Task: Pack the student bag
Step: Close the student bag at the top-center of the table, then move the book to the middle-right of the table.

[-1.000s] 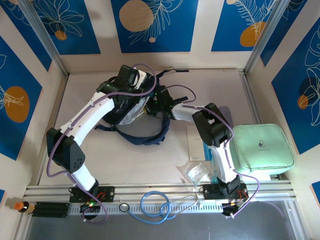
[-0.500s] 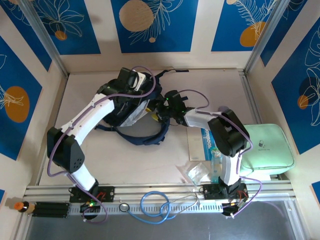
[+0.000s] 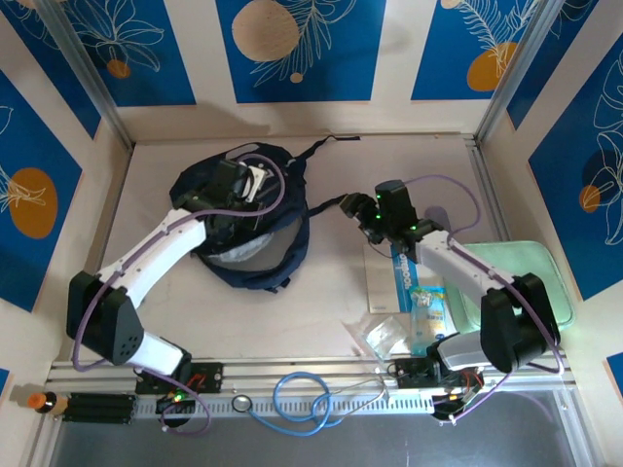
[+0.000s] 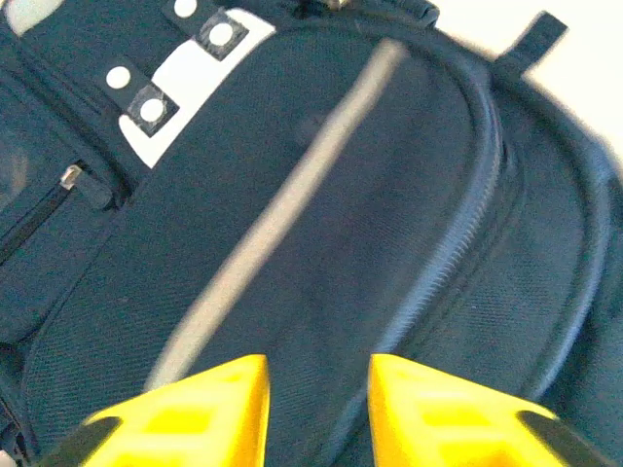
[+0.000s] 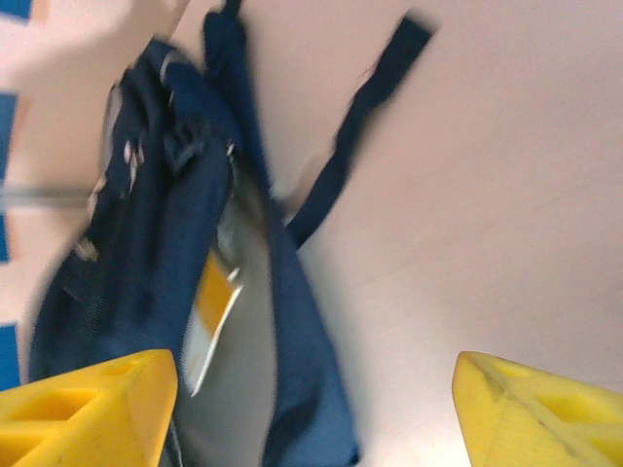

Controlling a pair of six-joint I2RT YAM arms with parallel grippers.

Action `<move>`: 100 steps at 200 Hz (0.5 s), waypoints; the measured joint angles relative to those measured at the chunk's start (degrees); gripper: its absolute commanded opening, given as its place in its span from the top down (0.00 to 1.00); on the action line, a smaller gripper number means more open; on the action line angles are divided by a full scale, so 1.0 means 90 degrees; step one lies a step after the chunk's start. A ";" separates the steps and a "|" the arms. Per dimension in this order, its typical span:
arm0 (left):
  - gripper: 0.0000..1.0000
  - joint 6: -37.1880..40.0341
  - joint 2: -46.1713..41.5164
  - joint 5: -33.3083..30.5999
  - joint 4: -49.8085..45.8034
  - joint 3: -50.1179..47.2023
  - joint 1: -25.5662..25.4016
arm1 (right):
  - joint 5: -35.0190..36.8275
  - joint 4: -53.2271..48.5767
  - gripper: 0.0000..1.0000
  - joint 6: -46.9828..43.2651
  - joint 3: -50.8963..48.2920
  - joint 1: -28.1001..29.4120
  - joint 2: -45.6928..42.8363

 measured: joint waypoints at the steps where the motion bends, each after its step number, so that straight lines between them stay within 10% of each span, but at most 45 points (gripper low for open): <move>1: 0.54 0.0005 -0.0012 0.0015 0.0002 -0.0012 0.0000 | 0.0010 -0.0017 0.25 -0.0007 -0.0002 -0.0015 0.0000; 67: 0.01 -0.1149 -0.0180 0.1124 0.0886 -0.0265 -0.0015 | 0.0024 -0.1064 0.24 -0.0097 -0.0459 -0.0695 0.0527; 100: 0.00 -0.1554 0.0163 0.1564 0.1292 -0.0206 -0.0136 | -0.0187 -0.1112 0.25 -0.0005 -0.0495 -0.0736 0.0896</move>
